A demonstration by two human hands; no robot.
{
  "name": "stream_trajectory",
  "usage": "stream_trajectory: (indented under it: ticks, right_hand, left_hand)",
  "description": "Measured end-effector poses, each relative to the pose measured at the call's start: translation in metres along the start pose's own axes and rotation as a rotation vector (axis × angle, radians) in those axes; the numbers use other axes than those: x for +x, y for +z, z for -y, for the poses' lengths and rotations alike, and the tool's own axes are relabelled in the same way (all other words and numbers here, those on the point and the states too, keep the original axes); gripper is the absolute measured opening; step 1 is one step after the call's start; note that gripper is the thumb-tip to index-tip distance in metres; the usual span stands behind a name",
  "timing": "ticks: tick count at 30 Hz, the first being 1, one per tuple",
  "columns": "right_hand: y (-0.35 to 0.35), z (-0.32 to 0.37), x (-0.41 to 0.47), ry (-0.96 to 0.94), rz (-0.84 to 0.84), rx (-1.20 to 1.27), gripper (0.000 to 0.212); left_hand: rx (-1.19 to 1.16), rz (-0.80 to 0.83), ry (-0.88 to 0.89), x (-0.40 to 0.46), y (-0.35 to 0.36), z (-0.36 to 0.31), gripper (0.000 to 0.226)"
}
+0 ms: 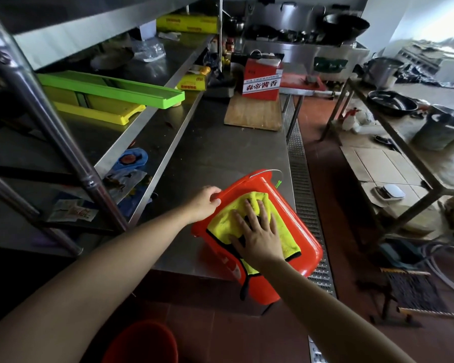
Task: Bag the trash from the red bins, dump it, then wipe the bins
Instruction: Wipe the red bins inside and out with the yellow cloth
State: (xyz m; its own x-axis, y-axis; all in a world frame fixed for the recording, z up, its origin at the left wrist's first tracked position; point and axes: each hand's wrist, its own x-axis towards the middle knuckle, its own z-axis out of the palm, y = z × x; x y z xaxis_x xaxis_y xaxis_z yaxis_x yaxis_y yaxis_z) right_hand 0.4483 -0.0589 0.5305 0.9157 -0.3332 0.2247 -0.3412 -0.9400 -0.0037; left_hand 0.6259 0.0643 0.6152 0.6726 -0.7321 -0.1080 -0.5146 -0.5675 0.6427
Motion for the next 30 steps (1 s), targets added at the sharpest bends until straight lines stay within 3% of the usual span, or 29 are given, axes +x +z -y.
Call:
stream_trajectory:
  ticks: [6, 14, 21, 26, 30]
  right_hand:
    - [0.000, 0.000, 0.004, -0.014, 0.010, -0.015, 0.079]
    - [-0.005, 0.016, 0.013, -0.040, 0.037, -0.003, 0.083]
    - [-0.008, 0.000, 0.022, -0.001, 0.003, 0.139, 0.078]
    - [-0.002, -0.037, 0.015, 0.005, -0.087, 0.284, 0.073]
    - [0.005, -0.070, 0.006, 0.207, -0.085, 0.503, 0.076]
  left_hand:
    - [0.111, -0.084, 0.145, 0.017, 0.009, -0.018, 0.047]
    - [0.203, -0.032, 0.207, 0.008, 0.001, -0.006, 0.046]
    - [0.263, 0.063, 0.264, 0.012, -0.005, -0.003, 0.046]
    - [0.231, 0.026, 0.315, 0.010, 0.010, -0.012, 0.046]
    - [0.190, -0.005, 0.294, 0.003, 0.013, -0.001, 0.046]
